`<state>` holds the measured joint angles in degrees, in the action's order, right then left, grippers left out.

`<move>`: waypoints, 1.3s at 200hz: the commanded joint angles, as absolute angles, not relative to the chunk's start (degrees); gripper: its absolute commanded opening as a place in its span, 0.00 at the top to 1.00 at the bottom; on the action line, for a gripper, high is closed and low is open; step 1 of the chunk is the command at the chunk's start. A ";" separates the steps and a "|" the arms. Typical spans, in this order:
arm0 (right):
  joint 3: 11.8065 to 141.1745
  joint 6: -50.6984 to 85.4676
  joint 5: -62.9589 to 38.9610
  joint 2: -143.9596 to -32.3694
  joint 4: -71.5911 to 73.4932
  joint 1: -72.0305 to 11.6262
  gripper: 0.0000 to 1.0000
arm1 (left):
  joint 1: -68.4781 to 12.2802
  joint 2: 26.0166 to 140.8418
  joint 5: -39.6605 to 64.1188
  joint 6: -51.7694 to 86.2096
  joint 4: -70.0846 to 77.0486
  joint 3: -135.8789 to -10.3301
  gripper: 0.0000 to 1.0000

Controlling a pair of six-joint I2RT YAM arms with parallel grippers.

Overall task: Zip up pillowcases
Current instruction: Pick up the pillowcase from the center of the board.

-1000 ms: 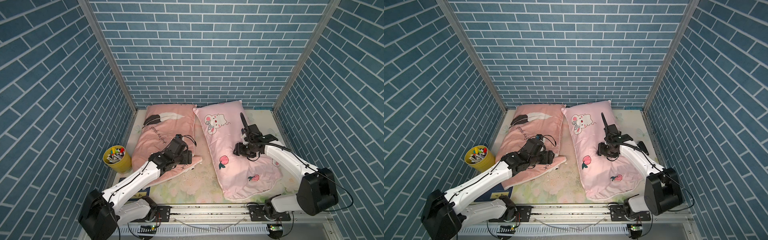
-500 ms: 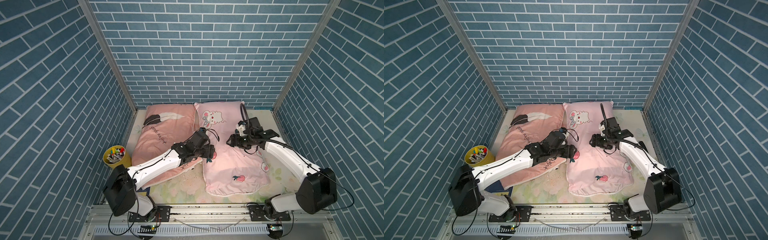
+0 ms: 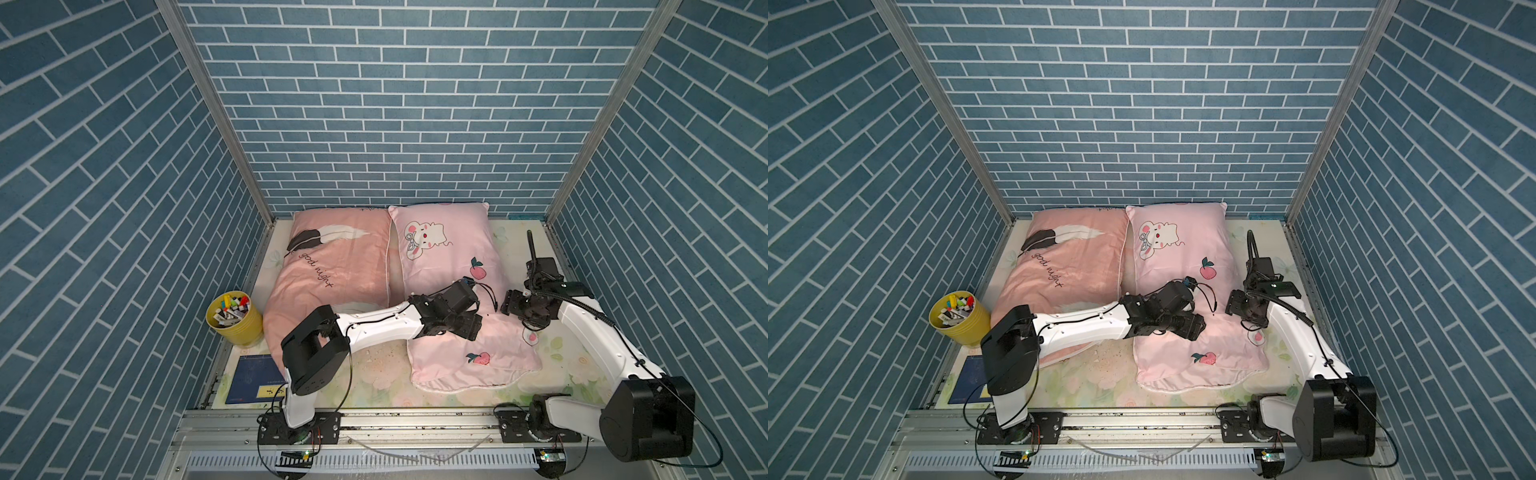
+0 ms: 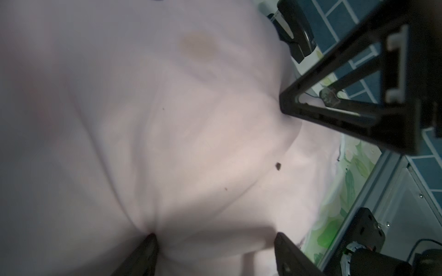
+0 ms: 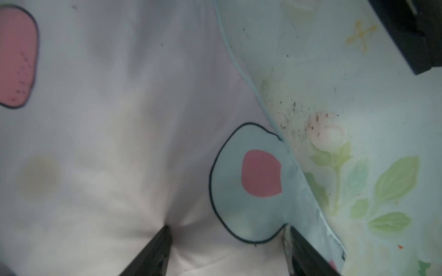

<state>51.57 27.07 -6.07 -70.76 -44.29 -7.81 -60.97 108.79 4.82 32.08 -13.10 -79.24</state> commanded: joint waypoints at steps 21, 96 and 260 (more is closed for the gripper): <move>47.29 28.24 -26.51 -74.35 -32.17 -8.36 0.34 | -53.91 115.09 7.59 35.52 -7.74 -78.35 0.30; 52.37 24.64 -21.39 -71.29 -36.80 -8.07 0.27 | -43.11 123.37 4.37 33.15 -11.49 -85.38 0.31; 27.04 32.43 -44.03 -70.32 -15.21 6.51 0.20 | -35.09 133.54 6.81 31.20 -15.23 -94.99 0.34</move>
<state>30.06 31.81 -39.62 -74.02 -10.63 6.94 -41.41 126.32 19.46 32.38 -15.44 -96.40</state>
